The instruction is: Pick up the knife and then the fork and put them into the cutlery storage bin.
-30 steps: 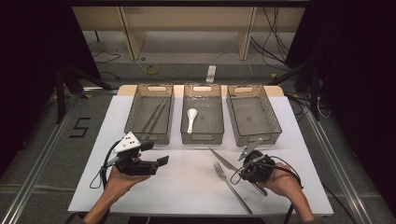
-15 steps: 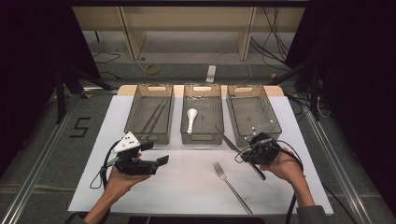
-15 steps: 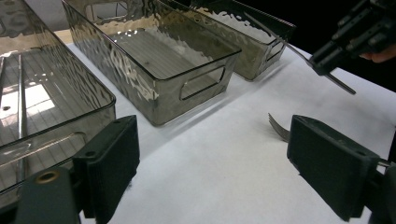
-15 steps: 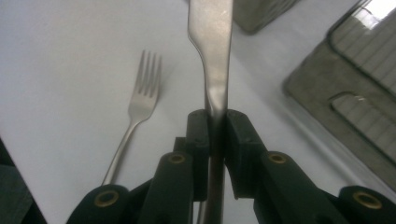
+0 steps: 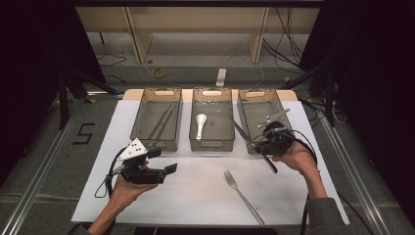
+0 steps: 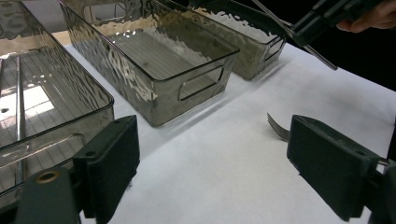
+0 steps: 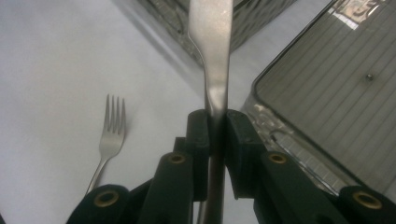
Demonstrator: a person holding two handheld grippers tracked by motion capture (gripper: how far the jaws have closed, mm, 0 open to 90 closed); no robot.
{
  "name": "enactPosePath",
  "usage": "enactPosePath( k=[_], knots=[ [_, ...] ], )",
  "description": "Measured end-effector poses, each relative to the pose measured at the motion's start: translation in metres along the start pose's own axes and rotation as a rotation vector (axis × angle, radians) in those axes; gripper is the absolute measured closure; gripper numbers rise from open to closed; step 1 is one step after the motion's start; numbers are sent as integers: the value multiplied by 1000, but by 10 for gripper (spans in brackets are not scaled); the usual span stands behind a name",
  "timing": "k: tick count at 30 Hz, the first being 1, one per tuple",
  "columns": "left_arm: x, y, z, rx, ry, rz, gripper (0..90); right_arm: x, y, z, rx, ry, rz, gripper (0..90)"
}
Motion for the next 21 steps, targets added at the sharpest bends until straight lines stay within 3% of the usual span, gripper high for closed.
enactPosePath(
  k=[21],
  knots=[
    [1,-2,-3,-1,12,-9,165,39,37,-4,-35,46,90,811]
  ],
)
Point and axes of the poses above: each handheld gripper's, and its own axes: z roughly forward along the jaws, x roughly out of its top, y roughly to its right, the point moved 3 cm from there along z, roughly forward along the jaws, and after that the axes turned 10 degrees about -x, right-handed, at the moved point
